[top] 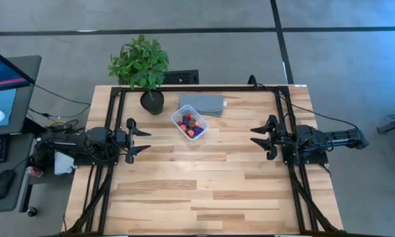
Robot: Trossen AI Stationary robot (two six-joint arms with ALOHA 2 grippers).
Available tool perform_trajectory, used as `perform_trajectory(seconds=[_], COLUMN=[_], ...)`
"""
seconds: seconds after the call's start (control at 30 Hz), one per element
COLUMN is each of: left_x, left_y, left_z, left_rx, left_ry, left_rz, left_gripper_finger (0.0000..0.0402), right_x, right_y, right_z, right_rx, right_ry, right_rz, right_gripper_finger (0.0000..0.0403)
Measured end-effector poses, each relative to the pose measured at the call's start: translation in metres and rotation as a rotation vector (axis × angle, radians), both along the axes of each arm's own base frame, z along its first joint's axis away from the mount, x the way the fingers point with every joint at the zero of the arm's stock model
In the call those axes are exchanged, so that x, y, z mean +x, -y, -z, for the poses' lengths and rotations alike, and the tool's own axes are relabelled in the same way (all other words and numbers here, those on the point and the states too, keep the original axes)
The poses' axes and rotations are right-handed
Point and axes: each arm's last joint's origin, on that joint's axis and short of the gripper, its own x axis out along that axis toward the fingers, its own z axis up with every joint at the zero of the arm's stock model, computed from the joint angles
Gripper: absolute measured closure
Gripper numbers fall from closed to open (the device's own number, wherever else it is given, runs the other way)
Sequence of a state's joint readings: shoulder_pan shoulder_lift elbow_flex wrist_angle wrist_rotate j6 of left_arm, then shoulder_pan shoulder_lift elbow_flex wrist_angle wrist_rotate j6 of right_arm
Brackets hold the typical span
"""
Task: Pick and placing Produce into tupperware
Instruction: Return to Home Position
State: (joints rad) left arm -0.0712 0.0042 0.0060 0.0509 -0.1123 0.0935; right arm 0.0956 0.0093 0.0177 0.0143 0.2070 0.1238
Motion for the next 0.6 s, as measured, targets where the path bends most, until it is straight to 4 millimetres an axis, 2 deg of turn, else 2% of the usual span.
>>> perform_trajectory(seconds=[0.6], left_x=[0.0000], left_y=[0.0000], left_z=[0.0000], left_rx=[-0.010], left_ry=[0.001], left_rz=[0.001], left_gripper_finger=[0.0183], right_x=[0.0000], right_y=[0.0000], right_z=[0.0001], right_rx=[0.000], right_ry=[0.000], right_rz=[0.000], right_gripper_finger=[0.0178])
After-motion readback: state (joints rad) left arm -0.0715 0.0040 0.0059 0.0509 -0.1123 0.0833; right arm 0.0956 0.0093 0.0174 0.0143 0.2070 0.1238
